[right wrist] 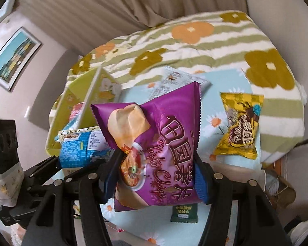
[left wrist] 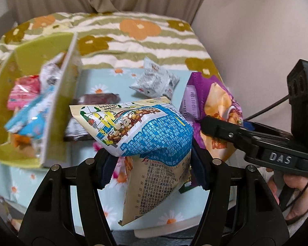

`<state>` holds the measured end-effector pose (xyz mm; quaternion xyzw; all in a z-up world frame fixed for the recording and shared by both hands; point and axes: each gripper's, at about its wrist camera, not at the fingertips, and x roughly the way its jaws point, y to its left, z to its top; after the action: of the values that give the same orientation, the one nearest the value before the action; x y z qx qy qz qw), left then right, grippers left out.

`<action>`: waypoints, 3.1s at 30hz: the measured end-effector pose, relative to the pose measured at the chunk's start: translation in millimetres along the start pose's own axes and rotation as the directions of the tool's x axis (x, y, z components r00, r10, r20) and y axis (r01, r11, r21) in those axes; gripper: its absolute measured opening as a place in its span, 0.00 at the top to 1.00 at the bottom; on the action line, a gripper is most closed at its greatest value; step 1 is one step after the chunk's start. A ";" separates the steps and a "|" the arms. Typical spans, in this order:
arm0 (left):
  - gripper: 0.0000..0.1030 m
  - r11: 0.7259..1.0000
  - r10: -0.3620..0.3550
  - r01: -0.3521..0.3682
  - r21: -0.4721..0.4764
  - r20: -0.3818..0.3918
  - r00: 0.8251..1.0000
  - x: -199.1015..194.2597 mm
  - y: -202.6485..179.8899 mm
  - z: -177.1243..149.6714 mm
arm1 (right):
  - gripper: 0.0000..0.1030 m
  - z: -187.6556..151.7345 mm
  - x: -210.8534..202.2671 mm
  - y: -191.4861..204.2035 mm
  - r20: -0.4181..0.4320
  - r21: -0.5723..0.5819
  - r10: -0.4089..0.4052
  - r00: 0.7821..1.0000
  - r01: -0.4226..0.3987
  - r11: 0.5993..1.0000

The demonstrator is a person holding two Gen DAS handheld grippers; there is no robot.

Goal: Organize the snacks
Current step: 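Carry both bags into the yellow box and open both tools, then move both tools back over the remaining snacks on the table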

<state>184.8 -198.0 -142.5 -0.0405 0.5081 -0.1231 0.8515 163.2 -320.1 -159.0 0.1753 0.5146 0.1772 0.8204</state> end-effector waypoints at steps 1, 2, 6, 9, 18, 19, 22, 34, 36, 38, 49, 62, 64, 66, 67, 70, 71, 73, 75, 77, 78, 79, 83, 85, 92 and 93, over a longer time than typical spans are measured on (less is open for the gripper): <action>0.42 1.000 0.005 -0.005 -0.005 0.012 1.000 -8.2 1.7 -0.4 | 0.43 0.9 -4.4 7.2 0.005 -0.021 0.010 1.000 -0.010 1.000; 0.42 1.000 0.015 -0.015 -0.012 0.032 0.999 -20.4 4.2 -0.9 | 0.43 0.8 -7.4 11.9 0.010 -0.033 0.019 1.000 -0.019 0.999; 0.42 0.998 0.040 -0.035 -0.051 0.090 0.995 -55.1 20.8 -2.9 | 0.43 5.8 -18.6 35.9 0.031 -0.088 0.061 0.998 -0.058 0.994; 0.42 0.995 0.059 -0.048 -0.082 0.134 0.989 -79.2 40.0 -4.5 | 0.43 10.3 -24.2 56.9 0.050 -0.130 0.084 0.995 -0.077 0.989; 0.42 0.988 0.092 -0.062 -0.141 0.213 0.973 -124.9 119.0 1.3 | 0.43 23.5 -15.2 127.8 0.099 -0.215 0.113 0.989 -0.089 0.973; 0.42 0.987 0.094 -0.063 -0.145 0.218 0.971 -130.1 130.9 3.0 | 0.43 24.8 -13.0 135.0 0.104 -0.219 0.112 0.988 -0.088 0.972; 0.42 0.987 0.098 -0.064 -0.150 0.235 0.967 -142.4 159.6 7.8 | 0.43 30.6 -1.4 163.9 0.113 -0.223 0.120 0.986 -0.092 0.970; 0.41 0.988 0.074 -0.051 -0.145 0.162 0.984 -118.5 294.4 52.5 | 0.43 58.9 56.9 251.5 0.136 -0.218 0.069 0.988 -0.038 0.975; 0.41 0.990 0.058 -0.040 -0.133 0.131 0.990 -101.2 308.4 58.3 | 0.43 62.6 71.2 258.6 0.135 -0.195 0.045 0.990 -0.018 0.981; 0.41 0.992 0.029 -0.017 -0.126 0.092 0.995 -81.9 322.6 63.2 | 0.43 65.0 83.4 262.7 0.129 -0.170 0.025 0.991 -0.003 0.985; 0.01 0.996 0.000 0.000 -0.090 0.002 1.000 -37.9 356.0 54.3 | 0.43 69.1 123.4 275.8 0.109 -0.065 -0.066 0.992 0.073 0.995; 0.01 0.995 0.025 -0.022 -0.098 0.026 0.999 -61.4 348.2 30.8 | 0.43 75.2 134.1 287.0 0.085 -0.111 -0.088 0.993 0.097 0.989; 0.01 0.995 0.046 -0.044 -0.094 0.026 0.999 -62.5 346.1 30.9 | 0.43 79.4 137.7 287.9 0.071 -0.125 -0.092 0.993 0.100 0.987; 0.01 0.994 0.064 -0.061 -0.095 0.027 0.998 -62.8 343.9 30.9 | 0.42 83.9 144.2 287.0 0.054 -0.136 -0.098 0.994 0.105 0.985; 0.01 0.993 0.068 -0.065 -0.098 0.028 0.997 -62.7 343.3 31.4 | 0.42 85.5 148.0 286.4 0.044 -0.143 -0.103 0.994 0.108 0.984; 0.01 0.991 0.080 -0.077 -0.109 0.027 0.996 -60.7 342.0 33.3 | 0.42 93.4 164.2 284.3 0.009 -0.168 -0.120 0.993 0.120 0.979; 0.01 0.991 0.084 -0.080 -0.110 0.025 0.996 -59.7 341.8 33.3 | 0.42 95.1 168.9 282.7 0.001 -0.168 -0.125 0.992 0.123 0.978; 0.01 0.989 0.098 -0.095 -0.113 0.019 0.995 -56.5 341.4 34.6 | 0.41 99.0 179.4 278.4 -0.016 -0.168 -0.129 0.991 0.125 0.978; 0.01 0.987 0.108 -0.106 -0.118 0.012 0.994 -52.4 341.5 36.0 | 0.41 102.1 190.3 273.4 -0.033 -0.162 -0.130 0.991 0.123 0.979; 0.01 0.986 0.116 -0.114 -0.125 0.001 0.993 -47.1 342.3 36.6 | 0.34 104.7 199.8 268.3 -0.043 -0.158 -0.125 0.991 0.116 0.980; 0.01 0.985 0.116 -0.116 -0.128 -0.004 0.993 -44.7 342.5 36.7 | 0.28 104.9 203.9 267.0 -0.046 -0.157 -0.125 0.991 0.116 0.981; 0.01 0.984 0.119 -0.119 -0.132 -0.012 0.993 -41.1 342.7 36.5 | 0.13 104.5 206.9 265.5 -0.045 -0.154 -0.125 0.991 0.117 0.981; 0.01 0.982 0.123 -0.126 -0.141 -0.030 0.992 -31.7 342.0 34.6 | 0.05 98.8 206.4 263.7 0.004 -0.190 -0.134 0.991 0.133 0.973; 0.01 0.981 0.123 -0.127 -0.144 -0.035 0.992 -28.5 341.4 34.0 | 0.05 95.2 208.3 263.0 -0.001 -0.220 -0.156 0.988 0.152 0.964; 0.01 0.982 0.131 -0.132 -0.138 -0.021 0.991 -33.0 337.6 34.2 | 0.05 91.7 206.3 260.4 -0.037 -0.230 -0.138 0.990 0.126 0.965; 0.01 0.982 0.133 -0.133 -0.136 -0.016 0.991 -35.3 336.9 34.4 | 0.05 91.0 203.0 262.5 -0.030 -0.240 -0.142 0.989 0.131 0.962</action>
<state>255.7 134.5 -161.1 -0.0645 0.5197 -0.0308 0.8514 299.5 -4.2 -157.2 0.0360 0.5195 0.1846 0.8335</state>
